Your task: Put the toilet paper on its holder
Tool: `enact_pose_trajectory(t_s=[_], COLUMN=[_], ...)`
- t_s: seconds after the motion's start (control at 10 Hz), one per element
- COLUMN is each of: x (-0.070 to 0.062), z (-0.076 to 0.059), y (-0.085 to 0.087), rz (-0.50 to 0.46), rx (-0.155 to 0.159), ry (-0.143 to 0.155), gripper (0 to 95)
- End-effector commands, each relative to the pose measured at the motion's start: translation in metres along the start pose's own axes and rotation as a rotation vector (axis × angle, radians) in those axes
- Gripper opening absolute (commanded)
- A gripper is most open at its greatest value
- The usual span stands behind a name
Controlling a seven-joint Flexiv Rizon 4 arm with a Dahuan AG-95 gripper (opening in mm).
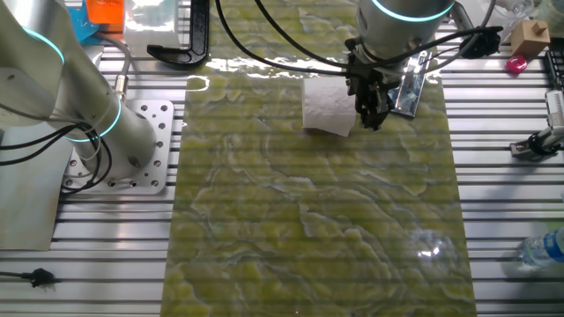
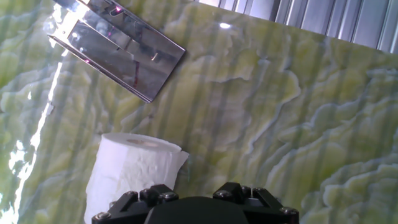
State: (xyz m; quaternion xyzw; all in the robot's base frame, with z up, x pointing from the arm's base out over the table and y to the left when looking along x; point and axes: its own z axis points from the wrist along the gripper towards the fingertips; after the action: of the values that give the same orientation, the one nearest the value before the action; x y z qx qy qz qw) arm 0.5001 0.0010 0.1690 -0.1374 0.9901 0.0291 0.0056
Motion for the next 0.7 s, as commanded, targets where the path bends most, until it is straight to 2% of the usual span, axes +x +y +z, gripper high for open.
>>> enact_pose_trajectory(t_s=[0.1, 0.7], x=[-0.0002, -0.0006], z=[0.0003, 0.0017], y=[-0.0001, 0.0005], rz=[0.003, -0.007], rx=[0.001, 0.003], ry=[0.001, 0.002], gripper=[57.0, 57.0])
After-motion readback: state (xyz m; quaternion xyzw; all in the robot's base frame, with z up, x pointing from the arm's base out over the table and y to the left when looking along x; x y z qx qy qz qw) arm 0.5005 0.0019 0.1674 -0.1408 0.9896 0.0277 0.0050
